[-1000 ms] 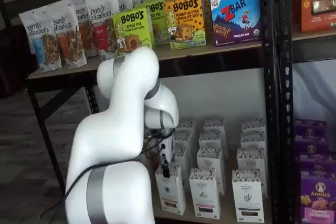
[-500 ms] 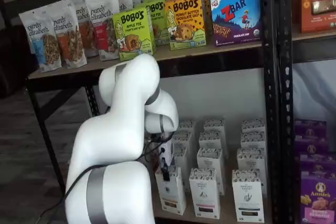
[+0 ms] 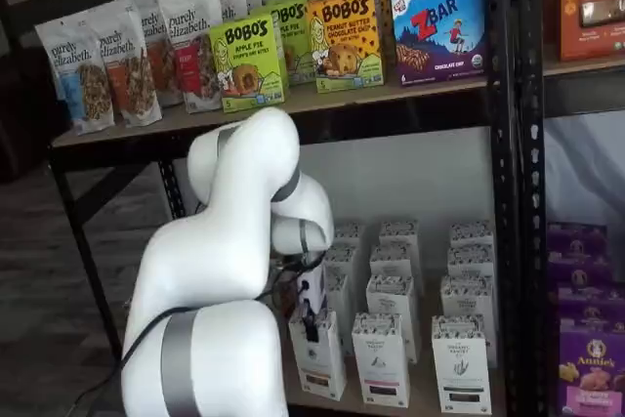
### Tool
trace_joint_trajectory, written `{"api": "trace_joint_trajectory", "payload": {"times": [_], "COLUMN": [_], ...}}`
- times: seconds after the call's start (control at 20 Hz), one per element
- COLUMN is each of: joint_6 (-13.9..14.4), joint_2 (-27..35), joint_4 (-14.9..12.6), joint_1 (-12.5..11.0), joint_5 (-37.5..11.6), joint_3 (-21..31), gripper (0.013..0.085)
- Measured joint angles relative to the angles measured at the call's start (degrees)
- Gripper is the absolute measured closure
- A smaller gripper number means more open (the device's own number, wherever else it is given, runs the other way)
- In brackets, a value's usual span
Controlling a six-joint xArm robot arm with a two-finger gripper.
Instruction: Pick up the white box with a yellow strip in the middle, on the bottom shelf, the fourth box from the left
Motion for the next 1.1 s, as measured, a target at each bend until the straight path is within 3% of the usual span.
{"api": "trace_joint_trajectory", "payload": {"times": [0.65, 0.9, 1.1], "joint_6": [0.54, 0.49, 2.19], "joint_2": [2.74, 3.84, 4.40], "joint_4": [0.21, 0.94, -0.75], "joint_1": [0.73, 1.28, 1.57], "joint_5": [0.50, 0.02, -0.32], "joint_3": [-2.68, -3.80, -4.25], "gripper": [0.0130, 0.0290, 0.0330]}}
